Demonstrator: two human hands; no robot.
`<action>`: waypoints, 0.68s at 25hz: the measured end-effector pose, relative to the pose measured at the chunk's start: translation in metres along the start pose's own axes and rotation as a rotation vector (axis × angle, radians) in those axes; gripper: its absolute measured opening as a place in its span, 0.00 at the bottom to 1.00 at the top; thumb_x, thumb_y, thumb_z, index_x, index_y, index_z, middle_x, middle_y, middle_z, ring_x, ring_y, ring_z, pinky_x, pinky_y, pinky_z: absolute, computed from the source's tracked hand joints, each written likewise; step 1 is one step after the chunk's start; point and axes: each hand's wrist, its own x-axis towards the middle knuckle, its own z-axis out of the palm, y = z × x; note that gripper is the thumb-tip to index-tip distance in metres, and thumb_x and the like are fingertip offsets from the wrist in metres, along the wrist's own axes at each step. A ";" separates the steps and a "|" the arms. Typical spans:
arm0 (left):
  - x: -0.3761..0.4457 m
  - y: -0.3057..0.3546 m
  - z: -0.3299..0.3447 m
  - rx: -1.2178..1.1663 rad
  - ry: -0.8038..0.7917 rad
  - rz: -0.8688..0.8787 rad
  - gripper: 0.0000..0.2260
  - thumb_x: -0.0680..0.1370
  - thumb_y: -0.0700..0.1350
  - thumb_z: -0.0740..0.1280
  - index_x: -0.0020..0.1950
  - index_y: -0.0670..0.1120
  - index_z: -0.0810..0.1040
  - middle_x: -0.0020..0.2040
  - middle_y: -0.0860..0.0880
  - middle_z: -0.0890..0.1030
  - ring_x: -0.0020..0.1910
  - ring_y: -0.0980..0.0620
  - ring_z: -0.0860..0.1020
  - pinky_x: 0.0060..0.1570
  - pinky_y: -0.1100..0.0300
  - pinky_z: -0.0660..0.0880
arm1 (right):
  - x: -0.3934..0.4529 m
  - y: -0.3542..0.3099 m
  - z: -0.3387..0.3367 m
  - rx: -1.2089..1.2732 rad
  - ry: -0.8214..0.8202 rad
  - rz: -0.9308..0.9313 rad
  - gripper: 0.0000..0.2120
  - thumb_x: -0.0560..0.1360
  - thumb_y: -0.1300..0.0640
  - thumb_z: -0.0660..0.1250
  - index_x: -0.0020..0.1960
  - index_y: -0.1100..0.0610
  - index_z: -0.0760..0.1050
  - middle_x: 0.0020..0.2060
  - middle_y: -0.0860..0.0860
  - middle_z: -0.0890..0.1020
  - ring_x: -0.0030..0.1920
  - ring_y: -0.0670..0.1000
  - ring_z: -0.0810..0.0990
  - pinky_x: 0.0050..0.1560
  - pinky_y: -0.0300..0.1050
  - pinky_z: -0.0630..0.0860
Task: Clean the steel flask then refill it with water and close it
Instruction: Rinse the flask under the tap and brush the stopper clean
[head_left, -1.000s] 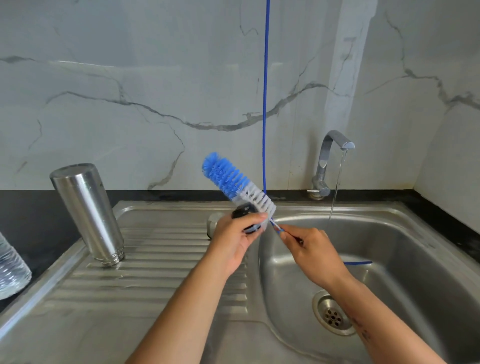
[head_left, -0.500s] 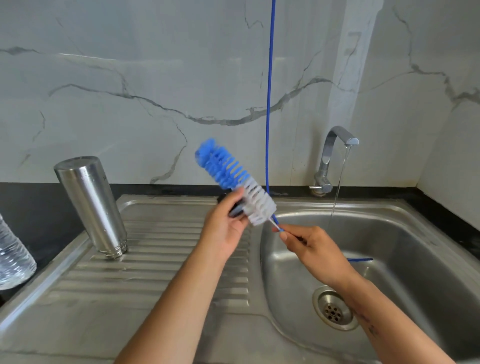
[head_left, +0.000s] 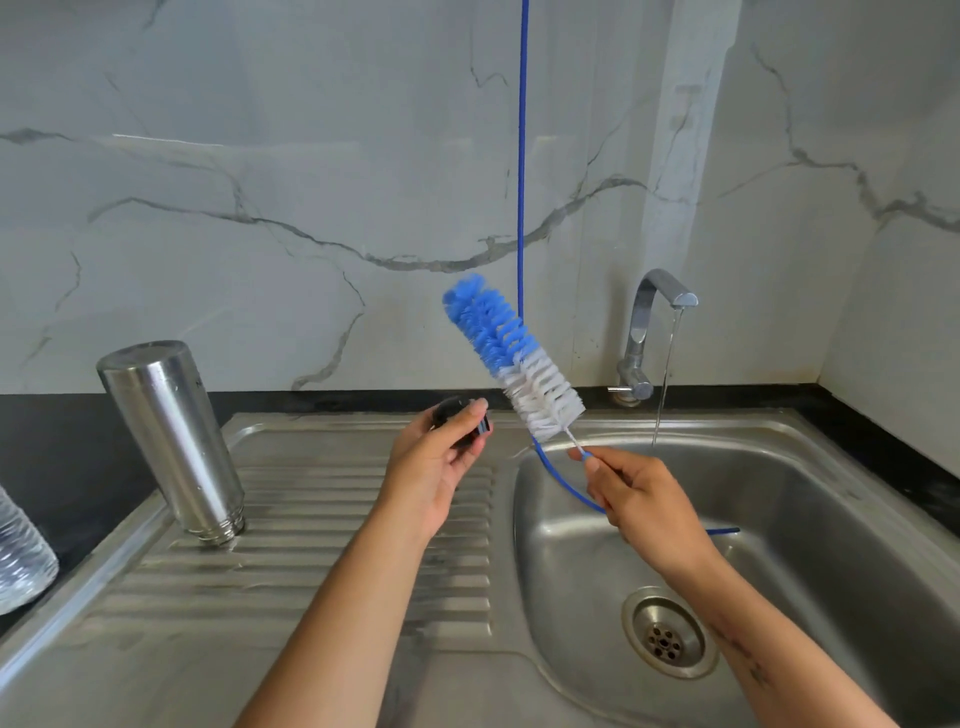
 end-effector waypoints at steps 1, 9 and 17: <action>0.001 0.001 -0.002 -0.027 0.012 0.005 0.12 0.70 0.39 0.76 0.52 0.41 0.81 0.46 0.44 0.84 0.52 0.46 0.83 0.44 0.63 0.82 | 0.000 0.001 0.002 -0.012 -0.023 0.008 0.12 0.85 0.57 0.62 0.51 0.59 0.82 0.28 0.46 0.67 0.30 0.45 0.61 0.31 0.40 0.60; -0.003 -0.011 0.008 0.009 0.023 0.016 0.09 0.75 0.33 0.72 0.55 0.38 0.83 0.49 0.42 0.87 0.48 0.49 0.86 0.47 0.57 0.84 | -0.003 -0.011 0.017 -0.122 -0.117 -0.106 0.11 0.84 0.56 0.63 0.53 0.54 0.85 0.30 0.47 0.63 0.32 0.47 0.60 0.32 0.41 0.60; -0.007 -0.013 0.009 0.015 0.004 -0.060 0.06 0.76 0.33 0.72 0.51 0.39 0.83 0.47 0.43 0.87 0.48 0.48 0.86 0.44 0.57 0.84 | -0.003 -0.017 0.012 -0.141 -0.103 -0.127 0.12 0.83 0.56 0.65 0.59 0.46 0.85 0.31 0.47 0.65 0.33 0.46 0.60 0.32 0.38 0.60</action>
